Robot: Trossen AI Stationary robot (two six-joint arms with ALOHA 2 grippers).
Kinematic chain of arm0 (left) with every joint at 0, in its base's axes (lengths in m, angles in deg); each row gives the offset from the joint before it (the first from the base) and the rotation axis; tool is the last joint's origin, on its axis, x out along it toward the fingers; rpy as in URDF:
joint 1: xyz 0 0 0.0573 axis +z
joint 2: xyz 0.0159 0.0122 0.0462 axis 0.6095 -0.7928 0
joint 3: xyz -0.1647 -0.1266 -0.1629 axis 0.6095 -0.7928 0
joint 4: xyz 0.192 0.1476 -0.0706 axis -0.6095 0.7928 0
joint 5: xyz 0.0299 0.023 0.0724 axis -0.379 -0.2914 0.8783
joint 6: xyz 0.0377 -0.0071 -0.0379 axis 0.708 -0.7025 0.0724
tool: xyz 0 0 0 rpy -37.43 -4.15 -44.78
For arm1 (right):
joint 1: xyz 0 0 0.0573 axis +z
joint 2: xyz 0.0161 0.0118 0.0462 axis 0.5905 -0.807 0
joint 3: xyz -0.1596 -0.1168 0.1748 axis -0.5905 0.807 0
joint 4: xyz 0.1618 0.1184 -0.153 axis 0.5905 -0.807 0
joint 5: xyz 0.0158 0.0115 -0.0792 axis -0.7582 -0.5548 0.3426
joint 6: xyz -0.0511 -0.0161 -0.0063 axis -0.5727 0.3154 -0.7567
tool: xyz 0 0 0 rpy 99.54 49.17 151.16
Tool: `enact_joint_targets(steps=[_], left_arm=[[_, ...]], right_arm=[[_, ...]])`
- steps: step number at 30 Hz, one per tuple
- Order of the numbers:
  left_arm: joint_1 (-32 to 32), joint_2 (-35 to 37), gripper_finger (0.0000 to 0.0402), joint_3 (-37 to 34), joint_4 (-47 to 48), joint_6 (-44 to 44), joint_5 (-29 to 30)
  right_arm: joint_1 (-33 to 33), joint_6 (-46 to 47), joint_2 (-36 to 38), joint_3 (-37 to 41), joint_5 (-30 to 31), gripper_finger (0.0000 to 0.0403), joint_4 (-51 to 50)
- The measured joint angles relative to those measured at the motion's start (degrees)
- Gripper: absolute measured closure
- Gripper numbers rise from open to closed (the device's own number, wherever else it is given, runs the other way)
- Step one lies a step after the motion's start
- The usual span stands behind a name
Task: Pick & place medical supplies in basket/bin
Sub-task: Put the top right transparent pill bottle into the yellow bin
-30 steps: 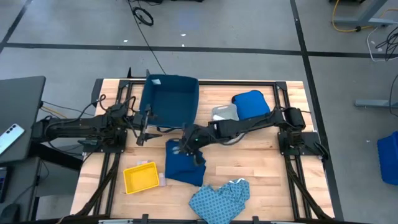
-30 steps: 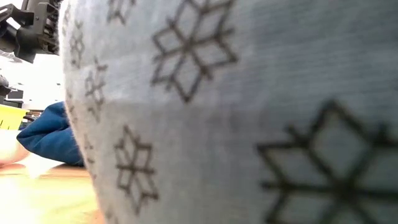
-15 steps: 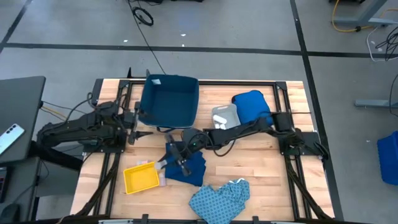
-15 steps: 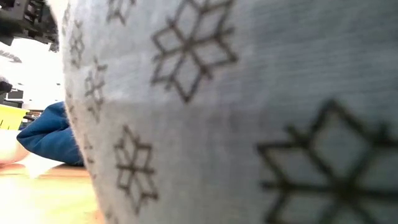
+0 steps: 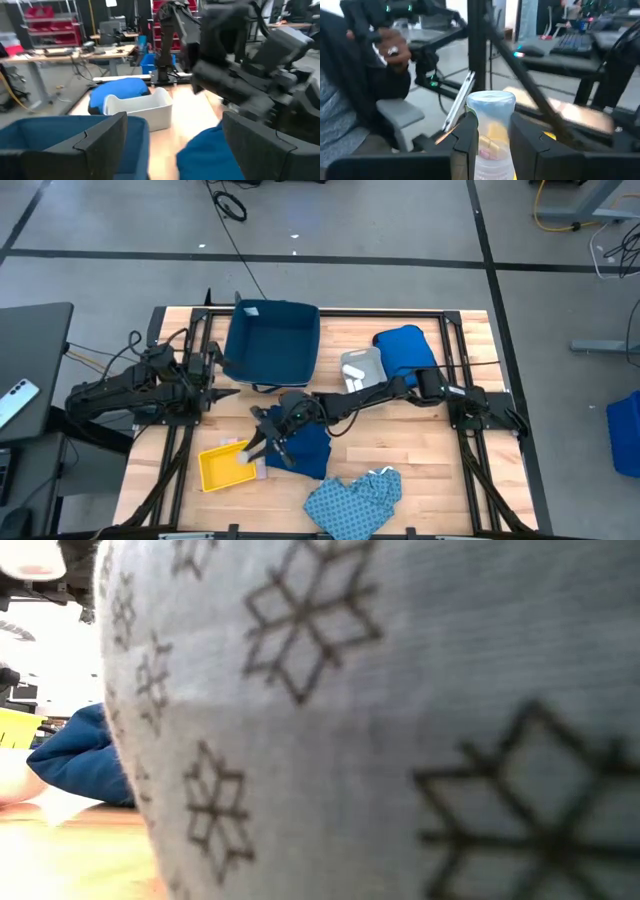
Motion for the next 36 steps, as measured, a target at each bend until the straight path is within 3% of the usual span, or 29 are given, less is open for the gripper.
enact_joint_targets(steps=[5, 11, 29, 36], left_arm=[[0.0, -0.1, 0.0073, -1.4, -0.4, -3.5, -1.5], [0.0, -0.1, 0.0073, -6.0, -2.6, -6.4, -0.8], [0.0, 4.9, 0.0073, -7.7, -3.9, -7.1, -2.7], [-2.1, 5.4, 0.0073, -8.9, -8.6, -6.0, -3.7]], right_arm=[[-1.2, 1.1, 0.1, -2.1, 0.6, 0.0317, -2.0], [-0.4, -2.5, 0.5, -2.0, 8.6, 0.0317, -8.5], [-0.6, -11.7, 8.5, -2.0, 50.6, 0.0318, -21.9], [-0.8, -12.9, 11.2, -2.0, 47.7, 0.0322, -20.3]])
